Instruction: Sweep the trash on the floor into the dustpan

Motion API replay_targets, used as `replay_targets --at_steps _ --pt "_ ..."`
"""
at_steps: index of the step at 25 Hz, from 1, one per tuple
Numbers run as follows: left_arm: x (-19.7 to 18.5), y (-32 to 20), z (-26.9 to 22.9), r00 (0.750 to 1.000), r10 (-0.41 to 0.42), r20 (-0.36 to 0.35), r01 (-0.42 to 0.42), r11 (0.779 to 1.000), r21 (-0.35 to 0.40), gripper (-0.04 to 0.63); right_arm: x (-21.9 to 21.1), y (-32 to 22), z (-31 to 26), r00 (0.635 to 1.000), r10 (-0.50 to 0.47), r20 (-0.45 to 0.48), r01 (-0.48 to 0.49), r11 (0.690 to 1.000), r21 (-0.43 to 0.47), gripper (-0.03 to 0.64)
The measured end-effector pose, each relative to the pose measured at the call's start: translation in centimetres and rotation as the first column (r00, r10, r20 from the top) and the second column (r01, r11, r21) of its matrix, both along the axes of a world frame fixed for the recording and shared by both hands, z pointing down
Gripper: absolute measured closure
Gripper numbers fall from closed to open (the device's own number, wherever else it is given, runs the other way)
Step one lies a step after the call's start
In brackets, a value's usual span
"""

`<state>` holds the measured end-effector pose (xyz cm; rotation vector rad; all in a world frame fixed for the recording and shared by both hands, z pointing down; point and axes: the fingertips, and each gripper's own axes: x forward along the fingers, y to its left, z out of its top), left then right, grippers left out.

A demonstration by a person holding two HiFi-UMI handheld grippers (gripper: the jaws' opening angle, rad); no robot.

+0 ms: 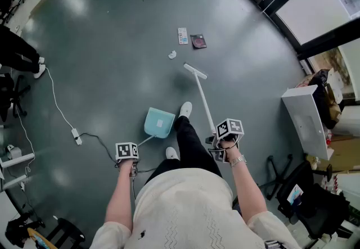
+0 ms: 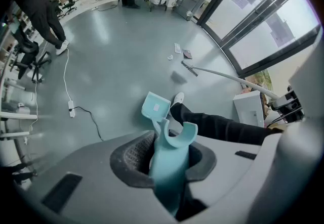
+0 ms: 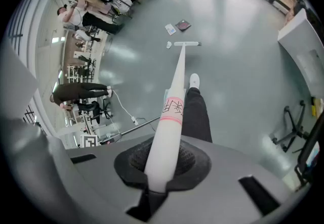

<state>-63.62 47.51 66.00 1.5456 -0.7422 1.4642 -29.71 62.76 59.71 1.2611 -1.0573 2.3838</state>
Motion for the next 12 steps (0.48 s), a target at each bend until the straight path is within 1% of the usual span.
replay_targets --at_steps 4,6,7,9,12 --pt "6.7 -7.8 0.6 0.996 -0.089 -0.015 0.089 0.996 0.002 0.502 7.8 -9.0 0.9 0.996 -0.084 -0.038 0.084 0.996 0.008 0.598" --pt "9.6 -12.0 0.7 0.995 -0.101 -0.010 0.101 0.995 0.016 0.502 10.7 -13.2 1.2 0.992 -0.120 -0.036 0.120 0.993 0.012 0.598" --pt "11.0 -13.9 0.6 0.996 -0.084 -0.006 0.084 0.996 0.024 0.502 11.8 -15.1 1.3 0.991 -0.130 -0.027 0.130 0.991 0.013 0.598" --pt "13.6 -17.8 0.6 1.000 -0.017 0.001 0.016 0.999 0.044 0.502 13.8 -18.6 1.5 0.989 -0.144 -0.016 0.144 0.989 0.009 0.598" --pt "17.0 -23.1 0.6 0.996 0.087 0.007 -0.087 0.993 0.074 0.502 16.0 -23.4 1.6 0.984 -0.176 -0.024 0.176 0.984 -0.004 0.598"
